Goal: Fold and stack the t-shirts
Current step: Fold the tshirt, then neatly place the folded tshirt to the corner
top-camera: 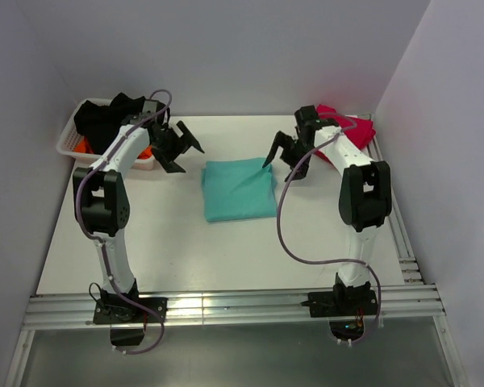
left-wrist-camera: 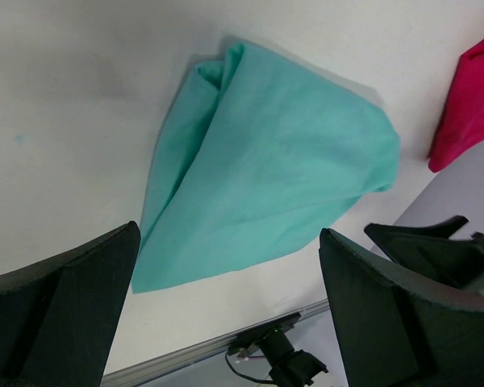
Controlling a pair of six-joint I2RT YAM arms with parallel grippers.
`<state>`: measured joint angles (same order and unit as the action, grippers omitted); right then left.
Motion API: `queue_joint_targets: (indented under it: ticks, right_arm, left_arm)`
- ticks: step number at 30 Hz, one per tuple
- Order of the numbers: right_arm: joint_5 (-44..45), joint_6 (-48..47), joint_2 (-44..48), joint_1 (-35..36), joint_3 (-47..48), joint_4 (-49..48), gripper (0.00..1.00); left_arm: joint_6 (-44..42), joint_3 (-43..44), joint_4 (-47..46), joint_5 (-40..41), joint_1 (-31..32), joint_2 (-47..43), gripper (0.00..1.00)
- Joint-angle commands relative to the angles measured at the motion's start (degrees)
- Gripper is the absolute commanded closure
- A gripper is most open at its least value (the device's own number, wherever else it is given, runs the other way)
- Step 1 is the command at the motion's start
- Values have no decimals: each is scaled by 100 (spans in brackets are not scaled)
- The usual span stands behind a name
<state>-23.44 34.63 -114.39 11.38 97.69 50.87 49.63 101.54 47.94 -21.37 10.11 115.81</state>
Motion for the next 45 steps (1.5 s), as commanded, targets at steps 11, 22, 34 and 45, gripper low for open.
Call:
queue_joint_targets:
  ticks: [11,22,34,45]
  right_arm:
    - [235,-202,-637,137,-707,-956,0]
    - [296,34,-1033,637,-883,-1360,16]
    - [910,-202,-840,664,-427,-624,100]
    - [2062,-764,-1199,181,2419,1143,100]
  left_arm:
    - [-295,-555,470,282,-9,-1464,1]
    - [-375,-1074,874,686,-9,-2229,1]
    - [-322,-1689,778,783,-35,-2809,1]
    - [-102,-2507,356,616,-44,-3380,0]
